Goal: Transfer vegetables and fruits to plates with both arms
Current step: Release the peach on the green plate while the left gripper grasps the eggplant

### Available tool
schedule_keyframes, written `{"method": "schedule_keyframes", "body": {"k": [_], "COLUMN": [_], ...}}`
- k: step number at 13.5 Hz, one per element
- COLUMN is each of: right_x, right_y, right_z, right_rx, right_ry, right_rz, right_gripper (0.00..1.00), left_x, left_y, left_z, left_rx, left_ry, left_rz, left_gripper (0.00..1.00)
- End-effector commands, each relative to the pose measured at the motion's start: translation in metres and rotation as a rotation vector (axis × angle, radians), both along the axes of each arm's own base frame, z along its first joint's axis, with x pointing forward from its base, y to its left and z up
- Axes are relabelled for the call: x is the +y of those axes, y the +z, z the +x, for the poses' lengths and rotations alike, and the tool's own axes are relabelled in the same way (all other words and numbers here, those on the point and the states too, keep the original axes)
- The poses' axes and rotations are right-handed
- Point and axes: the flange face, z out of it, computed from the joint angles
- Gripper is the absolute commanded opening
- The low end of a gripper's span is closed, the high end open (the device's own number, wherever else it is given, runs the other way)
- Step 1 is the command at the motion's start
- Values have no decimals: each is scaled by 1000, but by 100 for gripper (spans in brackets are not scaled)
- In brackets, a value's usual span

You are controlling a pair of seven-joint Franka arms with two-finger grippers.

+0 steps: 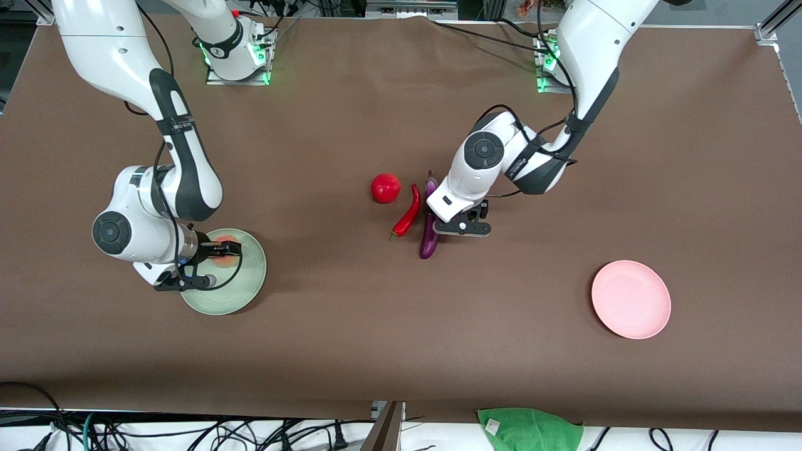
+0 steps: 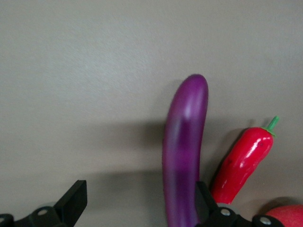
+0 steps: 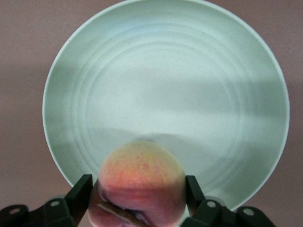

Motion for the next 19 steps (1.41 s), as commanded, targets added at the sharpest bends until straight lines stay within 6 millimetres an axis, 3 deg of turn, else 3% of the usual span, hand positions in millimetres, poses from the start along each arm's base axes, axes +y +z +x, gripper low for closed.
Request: {"method": "schedule_keyframes", "body": {"k": [1, 5, 8, 10, 12, 15, 16, 17, 19], "right_x": [-2, 11, 40, 72, 108, 156, 164, 175, 196], "right_y": [9, 18, 31, 41, 53, 75, 81, 87, 83], "right_z": [10, 10, 4, -5, -18, -38, -42, -49, -67], "right_rx": [-23, -19, 26, 53, 92, 140, 153, 176, 220], "right_ry": [10, 4, -88, -161, -236, -340, -382, -431, -504], "right_rz": [27, 33, 25, 10, -8, 8, 12, 17, 22], "right_gripper": [98, 98, 98, 98, 98, 98, 98, 98, 98], "left_x": [-19, -33, -45, -47, -47, -45, -42, -38, -9], "left_y": [-12, -36, -48, -49, -48, -44, -40, -28, 2], "left_z": [-6, -22, -35, -35, -35, -31, -27, -20, 7], "left_rx": [-28, -44, -38, -47, -45, -53, -58, -74, -110], "left_ry": [-21, -32, -30, -31, -17, 4, 9, 11, 44], "left_rz": [10, 50, 66, 53, 51, 48, 45, 39, 32], "left_gripper": [100, 100, 100, 78, 41, 8, 0, 0, 0]}}
